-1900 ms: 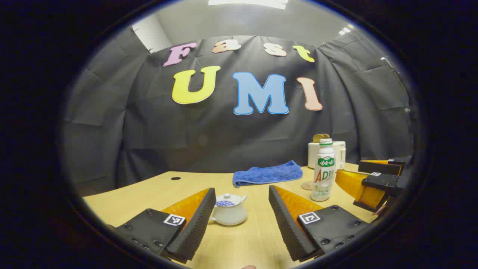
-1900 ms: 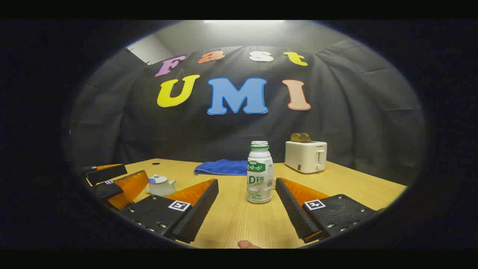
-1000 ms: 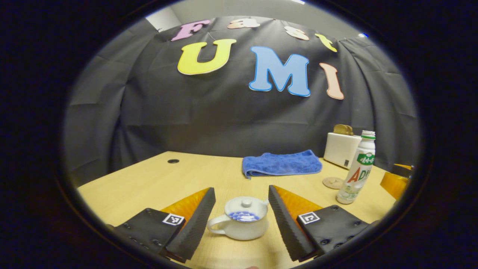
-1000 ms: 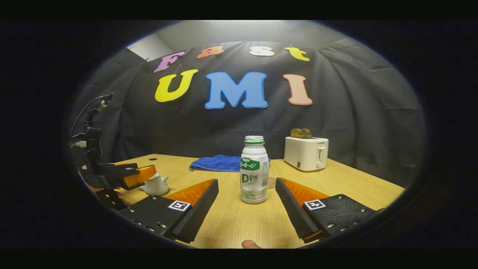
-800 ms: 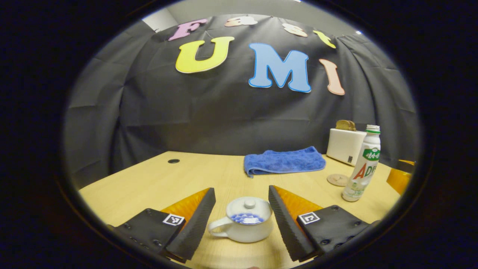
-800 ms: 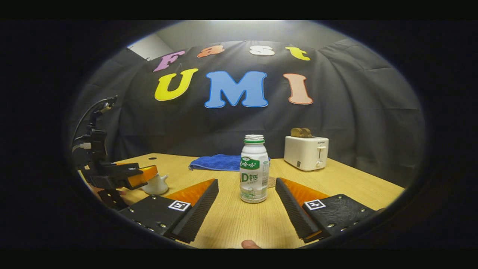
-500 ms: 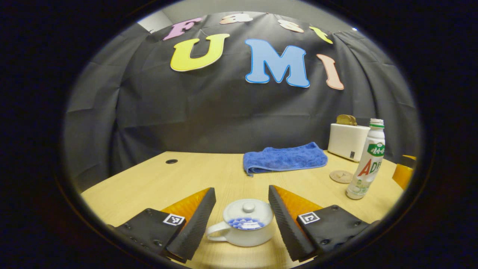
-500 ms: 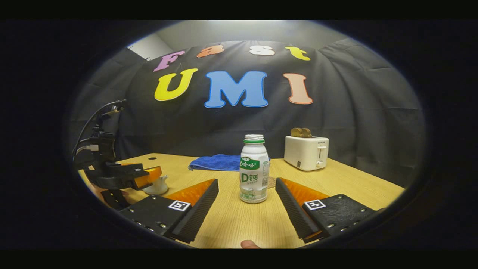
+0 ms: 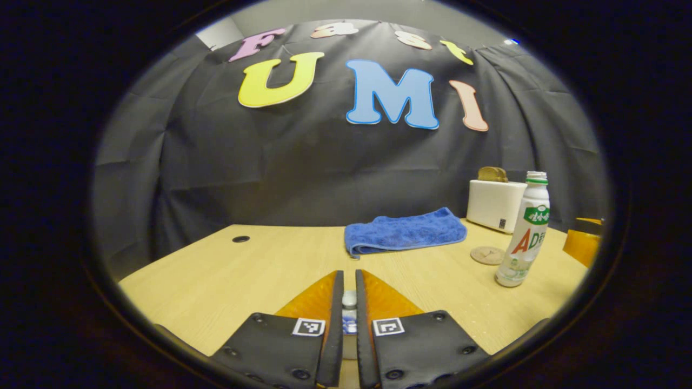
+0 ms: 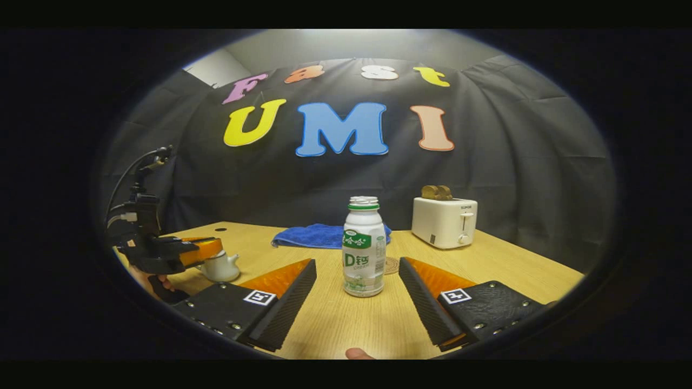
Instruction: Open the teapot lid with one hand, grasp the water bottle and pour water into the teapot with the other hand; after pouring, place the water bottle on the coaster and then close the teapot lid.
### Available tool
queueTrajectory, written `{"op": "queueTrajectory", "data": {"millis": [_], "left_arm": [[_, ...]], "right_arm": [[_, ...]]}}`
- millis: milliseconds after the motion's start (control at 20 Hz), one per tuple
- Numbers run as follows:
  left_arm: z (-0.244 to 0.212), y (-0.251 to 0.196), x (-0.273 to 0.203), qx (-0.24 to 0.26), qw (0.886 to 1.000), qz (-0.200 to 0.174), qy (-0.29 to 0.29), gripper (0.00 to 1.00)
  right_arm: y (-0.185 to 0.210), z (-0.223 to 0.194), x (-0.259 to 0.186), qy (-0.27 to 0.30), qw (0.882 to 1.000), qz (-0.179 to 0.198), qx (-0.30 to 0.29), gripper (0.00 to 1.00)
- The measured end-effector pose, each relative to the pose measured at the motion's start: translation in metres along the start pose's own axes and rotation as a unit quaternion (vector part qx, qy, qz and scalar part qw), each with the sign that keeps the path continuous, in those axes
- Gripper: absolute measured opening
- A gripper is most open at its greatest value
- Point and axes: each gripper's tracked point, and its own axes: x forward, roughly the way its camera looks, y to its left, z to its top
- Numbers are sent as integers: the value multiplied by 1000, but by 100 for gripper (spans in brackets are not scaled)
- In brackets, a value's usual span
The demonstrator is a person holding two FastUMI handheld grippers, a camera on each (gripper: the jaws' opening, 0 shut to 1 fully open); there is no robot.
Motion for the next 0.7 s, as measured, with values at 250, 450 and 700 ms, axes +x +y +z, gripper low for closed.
{"op": "queueTrajectory", "data": {"millis": [250, 450, 700], "left_arm": [[43, 9, -21, -2, 998, 7, -69, 19], [65, 10, -62, -6, 994, 3, -106, 15], [61, -2, -106, -53, 991, -29, -117, 19]], "right_arm": [[-3, -12, 21, 12, 1000, 4, -2, 95], [-6, -12, 39, 15, 1000, -1, 3, 95], [-6, -10, 71, 13, 1000, -11, 6, 95]]}}
